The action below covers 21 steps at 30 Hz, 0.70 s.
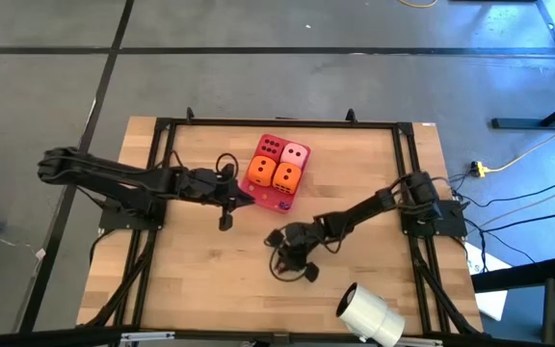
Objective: Pick & Place Dice
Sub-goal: Put the small red dice into the red bin
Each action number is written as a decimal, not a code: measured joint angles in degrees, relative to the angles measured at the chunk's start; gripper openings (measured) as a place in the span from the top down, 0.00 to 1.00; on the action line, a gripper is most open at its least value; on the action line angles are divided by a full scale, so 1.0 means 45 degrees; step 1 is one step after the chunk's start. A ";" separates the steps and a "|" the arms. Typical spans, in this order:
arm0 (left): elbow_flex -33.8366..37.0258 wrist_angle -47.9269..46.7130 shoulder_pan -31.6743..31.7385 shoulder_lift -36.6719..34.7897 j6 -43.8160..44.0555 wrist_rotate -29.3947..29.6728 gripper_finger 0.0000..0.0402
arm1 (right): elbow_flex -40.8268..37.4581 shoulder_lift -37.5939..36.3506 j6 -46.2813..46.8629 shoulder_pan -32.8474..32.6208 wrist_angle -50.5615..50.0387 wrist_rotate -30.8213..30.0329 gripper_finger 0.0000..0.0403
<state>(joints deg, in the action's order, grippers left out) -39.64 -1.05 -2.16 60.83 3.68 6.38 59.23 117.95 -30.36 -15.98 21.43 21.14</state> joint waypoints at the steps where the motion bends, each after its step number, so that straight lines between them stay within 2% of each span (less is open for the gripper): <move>1: 0.0000 -0.0192 -0.0004 -0.0130 0.0000 0.0003 0.92 | 0.0107 -0.0208 -0.0081 0.0144 -0.0184 -0.0004 0.83; 4: 0.0000 -0.0769 -0.0003 -0.0537 0.0001 0.0110 0.92 | 0.0577 -0.0802 -0.0153 0.0579 -0.0901 -0.0345 0.83; 7: 0.0000 -0.1254 -0.0002 -0.0845 0.0004 0.0553 0.92 | 0.1237 -0.1399 -0.0882 0.1112 -0.2198 -0.1337 0.83; 12: 0.0000 -0.1599 0.0001 -0.1027 0.0005 0.1117 0.92 | 0.2575 -0.1985 -0.1901 0.2061 -0.3907 -0.4461 0.83; 16: 0.0000 -0.1663 0.0001 -0.1022 0.0005 0.1129 0.92 | 0.3321 -0.1990 -0.1459 0.3143 -0.4113 -0.6636 0.82; 19: 0.0000 -0.1711 -0.0003 -0.1022 0.0005 0.1120 0.92 | 0.3517 -0.1933 0.0037 0.3979 -0.4751 -0.6892 0.82; 21: 0.0000 -0.1759 0.0001 -0.1022 0.0013 0.1115 0.92 | 0.3534 -0.1923 0.0569 0.4404 -0.5649 -0.6047 0.82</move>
<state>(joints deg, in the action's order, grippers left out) -39.64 -8.97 -2.15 56.23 3.74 11.40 75.13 109.30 -27.80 3.84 -4.00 -6.07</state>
